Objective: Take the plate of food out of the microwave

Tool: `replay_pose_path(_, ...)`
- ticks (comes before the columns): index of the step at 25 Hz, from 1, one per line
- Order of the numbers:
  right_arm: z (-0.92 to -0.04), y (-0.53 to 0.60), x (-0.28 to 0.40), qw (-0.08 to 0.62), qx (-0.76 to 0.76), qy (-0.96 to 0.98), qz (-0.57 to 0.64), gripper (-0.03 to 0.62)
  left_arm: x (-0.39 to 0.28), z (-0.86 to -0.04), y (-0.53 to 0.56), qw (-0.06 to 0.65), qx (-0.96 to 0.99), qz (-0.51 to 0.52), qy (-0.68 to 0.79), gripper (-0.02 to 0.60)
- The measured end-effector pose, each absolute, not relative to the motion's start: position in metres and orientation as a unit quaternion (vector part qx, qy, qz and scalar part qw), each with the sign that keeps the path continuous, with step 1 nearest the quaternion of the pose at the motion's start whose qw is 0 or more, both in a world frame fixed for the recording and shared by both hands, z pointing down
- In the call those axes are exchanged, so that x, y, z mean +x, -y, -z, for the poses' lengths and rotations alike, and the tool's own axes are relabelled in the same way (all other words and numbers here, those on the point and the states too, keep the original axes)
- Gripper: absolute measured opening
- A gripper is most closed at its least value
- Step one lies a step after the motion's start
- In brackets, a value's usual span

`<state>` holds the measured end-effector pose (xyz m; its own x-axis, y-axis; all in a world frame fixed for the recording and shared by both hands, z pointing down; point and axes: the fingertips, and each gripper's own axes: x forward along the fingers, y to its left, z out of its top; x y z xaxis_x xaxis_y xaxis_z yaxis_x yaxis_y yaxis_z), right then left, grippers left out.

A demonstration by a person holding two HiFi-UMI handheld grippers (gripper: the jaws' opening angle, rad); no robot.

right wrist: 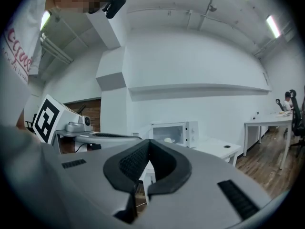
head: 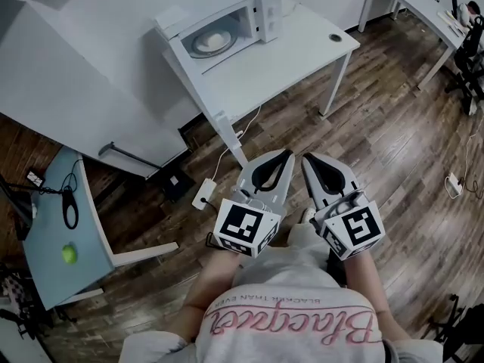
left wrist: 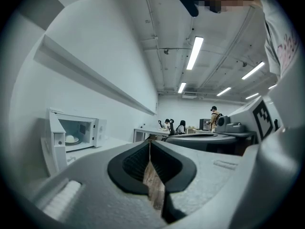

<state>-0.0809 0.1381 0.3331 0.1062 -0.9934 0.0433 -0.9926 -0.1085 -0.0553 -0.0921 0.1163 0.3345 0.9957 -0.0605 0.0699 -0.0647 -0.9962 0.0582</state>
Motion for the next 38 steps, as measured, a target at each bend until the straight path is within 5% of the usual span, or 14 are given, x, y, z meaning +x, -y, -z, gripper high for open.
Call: replay_pose_path(38,-0.331,-0.119,0.045,-0.022,-0.614,-0.789,0.007,0.012,0.045,-0.337,-0.099,0.057,0.984,-0.018,0.169,0.006)
